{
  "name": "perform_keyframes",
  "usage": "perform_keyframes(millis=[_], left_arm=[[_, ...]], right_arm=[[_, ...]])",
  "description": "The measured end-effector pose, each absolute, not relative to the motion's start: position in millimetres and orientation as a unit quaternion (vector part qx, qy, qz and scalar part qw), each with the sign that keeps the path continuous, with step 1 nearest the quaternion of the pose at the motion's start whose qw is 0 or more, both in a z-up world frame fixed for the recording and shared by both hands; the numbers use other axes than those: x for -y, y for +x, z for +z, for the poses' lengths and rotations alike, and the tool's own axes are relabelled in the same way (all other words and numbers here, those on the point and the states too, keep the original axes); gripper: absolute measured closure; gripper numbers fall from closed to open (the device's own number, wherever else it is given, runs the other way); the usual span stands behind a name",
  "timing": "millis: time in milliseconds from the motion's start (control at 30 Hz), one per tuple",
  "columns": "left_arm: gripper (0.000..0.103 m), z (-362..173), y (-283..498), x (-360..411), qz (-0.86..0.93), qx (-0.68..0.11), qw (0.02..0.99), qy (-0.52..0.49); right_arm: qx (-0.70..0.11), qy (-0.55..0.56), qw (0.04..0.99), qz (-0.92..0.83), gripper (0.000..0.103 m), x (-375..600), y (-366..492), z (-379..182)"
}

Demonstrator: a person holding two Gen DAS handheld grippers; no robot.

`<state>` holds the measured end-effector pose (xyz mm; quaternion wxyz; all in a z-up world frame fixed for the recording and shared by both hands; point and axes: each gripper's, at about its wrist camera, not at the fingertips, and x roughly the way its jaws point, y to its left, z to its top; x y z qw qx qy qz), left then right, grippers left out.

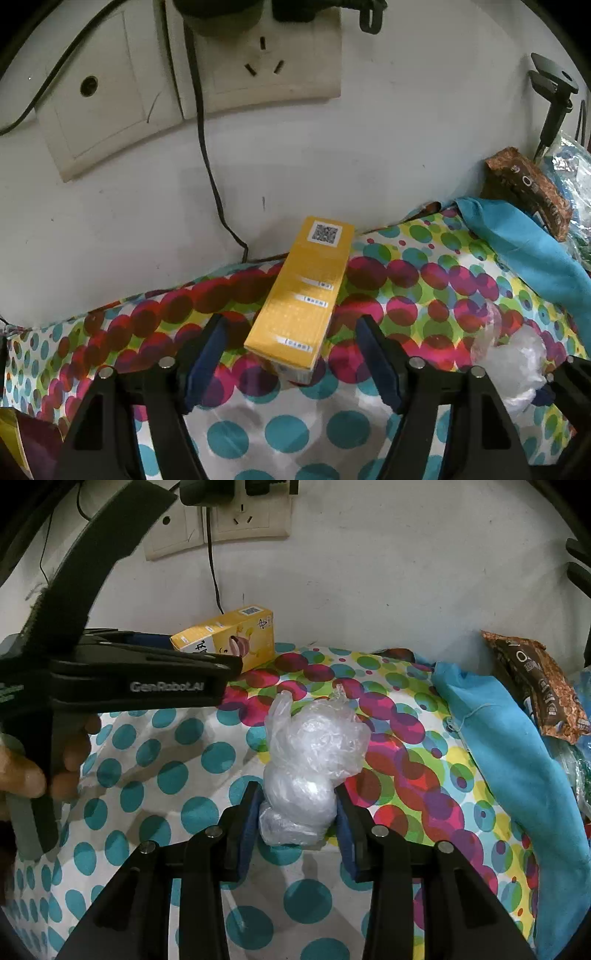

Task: Organize objects
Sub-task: 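Grasp the yellow QR-code box on the bed with the left gripper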

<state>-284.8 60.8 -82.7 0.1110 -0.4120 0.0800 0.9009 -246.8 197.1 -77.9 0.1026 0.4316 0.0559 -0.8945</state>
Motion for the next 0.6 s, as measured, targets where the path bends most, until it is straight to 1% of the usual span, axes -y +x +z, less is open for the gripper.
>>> perform_keyframes(millis=[33,67,133,367,600], left_arm=[[0.052,-84,-286,-61,0.900,-0.072,0.115,-0.415],[0.065,-87,-287,-60,0.897,-0.064,0.119,-0.420],[0.073,-92,-290,-58,0.894,-0.047,0.119,-0.430],[0.074,-94,-284,-62,0.904,-0.056,0.096,-0.413],[0.074,-94,-259,-53,0.906,-0.037,0.068,-0.416]], right_arm=[[-0.056,0.431,0.102,-0.895,0.066,-197,-247,-78],[-0.056,0.431,0.102,-0.895,0.066,-197,-247,-78],[-0.056,0.431,0.102,-0.895,0.066,-197,-246,-78],[-0.055,0.431,0.102,-0.895,0.066,-197,-246,-79],[-0.055,0.431,0.103,-0.895,0.066,-194,-243,-80]])
